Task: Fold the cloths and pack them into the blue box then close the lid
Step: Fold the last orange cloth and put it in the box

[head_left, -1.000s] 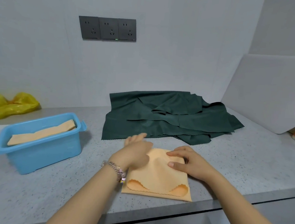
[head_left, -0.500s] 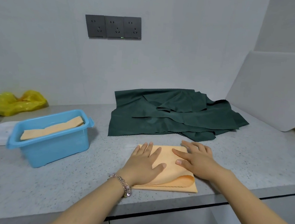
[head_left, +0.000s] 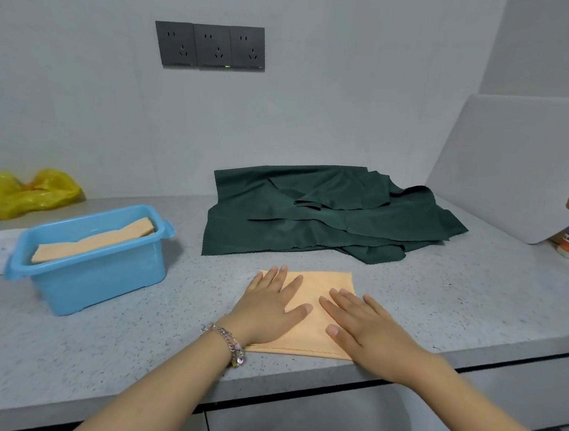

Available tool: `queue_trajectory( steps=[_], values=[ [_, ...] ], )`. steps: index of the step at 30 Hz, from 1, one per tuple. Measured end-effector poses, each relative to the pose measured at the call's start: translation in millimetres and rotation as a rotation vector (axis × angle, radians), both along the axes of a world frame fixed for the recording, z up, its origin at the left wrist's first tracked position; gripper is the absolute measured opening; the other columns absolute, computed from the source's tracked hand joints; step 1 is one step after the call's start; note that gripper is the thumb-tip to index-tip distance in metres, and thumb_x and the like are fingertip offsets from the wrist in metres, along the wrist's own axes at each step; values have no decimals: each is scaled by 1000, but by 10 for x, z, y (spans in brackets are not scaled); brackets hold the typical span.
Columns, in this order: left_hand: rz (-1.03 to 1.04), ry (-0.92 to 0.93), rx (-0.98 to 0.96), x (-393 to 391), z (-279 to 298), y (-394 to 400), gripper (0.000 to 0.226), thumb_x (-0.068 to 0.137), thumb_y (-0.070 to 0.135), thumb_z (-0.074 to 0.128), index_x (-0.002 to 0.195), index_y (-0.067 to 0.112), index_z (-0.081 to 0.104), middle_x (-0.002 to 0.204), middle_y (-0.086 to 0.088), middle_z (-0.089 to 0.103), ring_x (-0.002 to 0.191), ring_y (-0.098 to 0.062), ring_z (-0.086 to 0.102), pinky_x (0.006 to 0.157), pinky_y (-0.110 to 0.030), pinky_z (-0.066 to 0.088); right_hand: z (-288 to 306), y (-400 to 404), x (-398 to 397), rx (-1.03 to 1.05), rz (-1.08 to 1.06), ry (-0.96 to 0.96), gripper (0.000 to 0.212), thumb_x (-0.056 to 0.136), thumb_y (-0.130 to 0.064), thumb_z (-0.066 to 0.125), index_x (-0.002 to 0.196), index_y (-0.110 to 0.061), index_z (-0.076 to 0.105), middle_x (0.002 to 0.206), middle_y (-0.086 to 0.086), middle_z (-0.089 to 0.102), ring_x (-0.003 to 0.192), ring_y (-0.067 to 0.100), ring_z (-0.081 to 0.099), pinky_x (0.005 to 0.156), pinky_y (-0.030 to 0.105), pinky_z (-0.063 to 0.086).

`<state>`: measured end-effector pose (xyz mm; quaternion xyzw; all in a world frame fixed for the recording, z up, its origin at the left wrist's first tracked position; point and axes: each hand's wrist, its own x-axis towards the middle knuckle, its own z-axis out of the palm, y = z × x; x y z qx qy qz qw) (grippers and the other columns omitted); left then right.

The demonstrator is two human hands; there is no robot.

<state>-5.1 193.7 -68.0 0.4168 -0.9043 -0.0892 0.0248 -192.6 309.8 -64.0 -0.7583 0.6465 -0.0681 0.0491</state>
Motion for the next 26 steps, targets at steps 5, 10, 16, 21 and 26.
queue_trajectory(
  steps=[5,10,16,21,26],
  values=[
    [-88,350,-10,134,165,177,33,90,51,48,117,38,62,137,17,44,134,-6,23,113,-30,4,60,164,43,-368,55,-172,32,92,-44,50,120,-33,61,118,-13,57,116,14,44,97,28,25],
    [-255,174,99,377,226,384,60,76,73,47,128,44,53,133,25,41,126,2,28,109,-28,29,153,303,32,-390,149,-148,28,80,-54,60,98,-35,73,91,-18,66,86,8,59,81,27,42],
    [-304,168,46,431,224,435,48,89,55,51,134,40,48,146,17,39,130,0,26,110,-23,27,237,270,95,-496,225,94,21,84,-35,56,71,-27,71,62,-14,64,55,11,57,64,26,51],
    [-206,303,125,481,249,383,32,91,39,56,122,39,60,131,22,53,120,5,45,104,-15,33,281,167,87,-404,130,45,30,94,-36,45,80,-16,63,69,-4,61,65,17,56,62,29,45],
    [-124,386,178,520,285,356,24,93,35,55,114,41,65,102,22,69,79,3,60,72,-15,47,242,130,-52,-190,97,-114,38,78,-65,52,93,-30,57,83,-18,52,79,0,48,69,18,41]
  ],
)
